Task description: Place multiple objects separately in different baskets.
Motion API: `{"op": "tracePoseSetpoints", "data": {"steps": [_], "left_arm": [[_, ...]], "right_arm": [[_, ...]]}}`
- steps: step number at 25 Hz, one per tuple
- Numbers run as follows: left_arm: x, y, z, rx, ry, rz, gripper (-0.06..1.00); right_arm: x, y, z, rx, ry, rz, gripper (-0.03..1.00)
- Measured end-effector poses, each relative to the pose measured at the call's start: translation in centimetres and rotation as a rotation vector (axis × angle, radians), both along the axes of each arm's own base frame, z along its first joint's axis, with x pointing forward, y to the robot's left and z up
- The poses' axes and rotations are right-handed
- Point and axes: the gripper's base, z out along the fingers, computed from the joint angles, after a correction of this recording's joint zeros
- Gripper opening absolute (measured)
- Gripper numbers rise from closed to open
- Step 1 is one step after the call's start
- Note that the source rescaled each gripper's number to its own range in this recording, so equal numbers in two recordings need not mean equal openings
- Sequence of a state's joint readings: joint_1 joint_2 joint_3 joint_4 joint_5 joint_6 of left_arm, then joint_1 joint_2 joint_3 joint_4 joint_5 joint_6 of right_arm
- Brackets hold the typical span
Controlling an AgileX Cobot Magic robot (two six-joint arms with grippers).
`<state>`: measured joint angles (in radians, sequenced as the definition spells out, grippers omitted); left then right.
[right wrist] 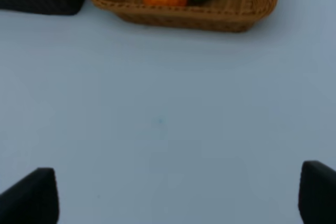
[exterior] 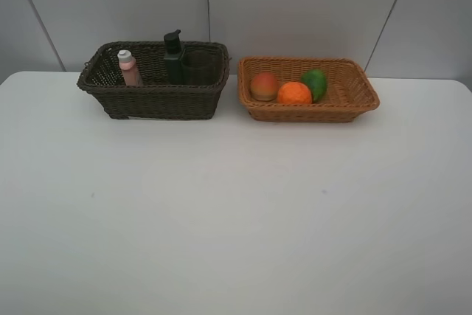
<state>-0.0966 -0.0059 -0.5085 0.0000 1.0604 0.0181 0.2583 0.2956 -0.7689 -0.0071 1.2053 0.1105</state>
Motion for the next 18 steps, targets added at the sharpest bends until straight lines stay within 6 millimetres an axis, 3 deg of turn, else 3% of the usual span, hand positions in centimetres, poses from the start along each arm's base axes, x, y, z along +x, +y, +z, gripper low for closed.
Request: {"op": "tracePoseSetpoints", "data": {"steps": [4,8,12,18], "left_arm": [[0.0,0.0,0.0,0.0,0.0,0.0,1.0],[0.0,0.0,0.0,0.0,0.0,0.0,1.0],[0.0,0.0,0.0,0.0,0.0,0.0,1.0],[0.0,0.0,0.0,0.0,0.0,0.0,1.0]], "right_arm": [[-1.8,-0.4,-0.1,0.025,-0.061,0.008,0.97],[-2.5,-0.3,-0.1,0.041,-0.082,0.033,0.97],[-2.3,-0.3,-0.6,-0.031,-0.109,0.078,0.97],[-1.0,0.5,-3.3,-0.073,-0.064,0.164,0.97]]}}
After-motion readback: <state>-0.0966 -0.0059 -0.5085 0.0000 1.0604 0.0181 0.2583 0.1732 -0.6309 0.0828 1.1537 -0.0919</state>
